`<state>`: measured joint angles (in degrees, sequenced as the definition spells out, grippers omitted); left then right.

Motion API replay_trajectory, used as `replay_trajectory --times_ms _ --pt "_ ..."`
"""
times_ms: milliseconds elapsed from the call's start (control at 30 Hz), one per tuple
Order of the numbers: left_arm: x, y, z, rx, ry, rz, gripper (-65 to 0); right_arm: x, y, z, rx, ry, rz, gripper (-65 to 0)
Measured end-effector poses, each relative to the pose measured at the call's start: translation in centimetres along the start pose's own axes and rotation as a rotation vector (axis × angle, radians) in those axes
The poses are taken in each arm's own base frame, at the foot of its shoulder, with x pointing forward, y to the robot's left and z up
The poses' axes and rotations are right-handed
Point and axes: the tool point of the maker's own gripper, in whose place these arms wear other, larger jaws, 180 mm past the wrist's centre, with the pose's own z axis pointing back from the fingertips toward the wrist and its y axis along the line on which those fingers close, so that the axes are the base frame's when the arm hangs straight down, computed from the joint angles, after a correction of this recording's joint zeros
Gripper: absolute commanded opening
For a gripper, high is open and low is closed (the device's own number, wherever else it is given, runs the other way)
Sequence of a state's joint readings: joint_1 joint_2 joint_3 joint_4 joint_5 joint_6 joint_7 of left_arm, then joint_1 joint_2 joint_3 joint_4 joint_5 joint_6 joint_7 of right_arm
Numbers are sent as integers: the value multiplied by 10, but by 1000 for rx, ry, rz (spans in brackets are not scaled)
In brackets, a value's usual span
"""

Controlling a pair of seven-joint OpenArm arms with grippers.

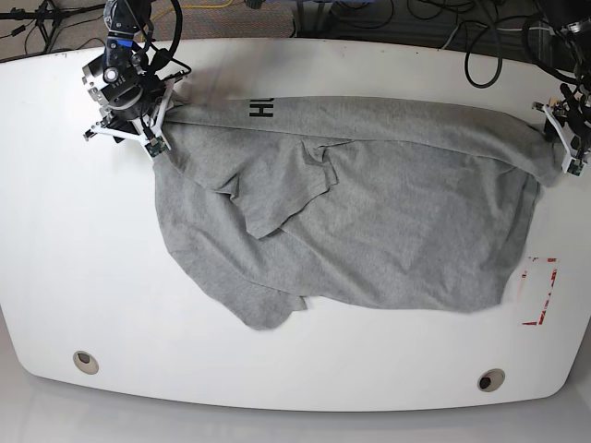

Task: Fold the T-shirt properly
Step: 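Open the right gripper and regrasp the shirt edge beside it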

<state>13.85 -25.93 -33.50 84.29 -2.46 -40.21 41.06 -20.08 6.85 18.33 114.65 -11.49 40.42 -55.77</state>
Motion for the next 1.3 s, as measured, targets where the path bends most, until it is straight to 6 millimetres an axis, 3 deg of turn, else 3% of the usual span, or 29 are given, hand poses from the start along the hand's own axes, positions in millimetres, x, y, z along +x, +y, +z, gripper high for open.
replay_trajectory --times_ms 200,467,767,1000,1167,1300 --pt "8 6 13 32 -31 -26 -271 0 -1 0 -4 1 2 -373" --pt "4 6 15 37 -1 -34 -258 -6 -6 1 -13 22 17 -241" --pt "5 11 19 56 -9 -25 -256 -10 1 3 -1 42 9 -241" --pt "34 22 39 117 -88 -67 -256 11 17 3 76 -53 -98 -241" --pt "54 15 50 118 -158 -76 -256 24 5 8 88 -152 -242 -241" --pt "69 3 54 82 -222 -65 -256 22 1 9 91 -144 -277 -241"
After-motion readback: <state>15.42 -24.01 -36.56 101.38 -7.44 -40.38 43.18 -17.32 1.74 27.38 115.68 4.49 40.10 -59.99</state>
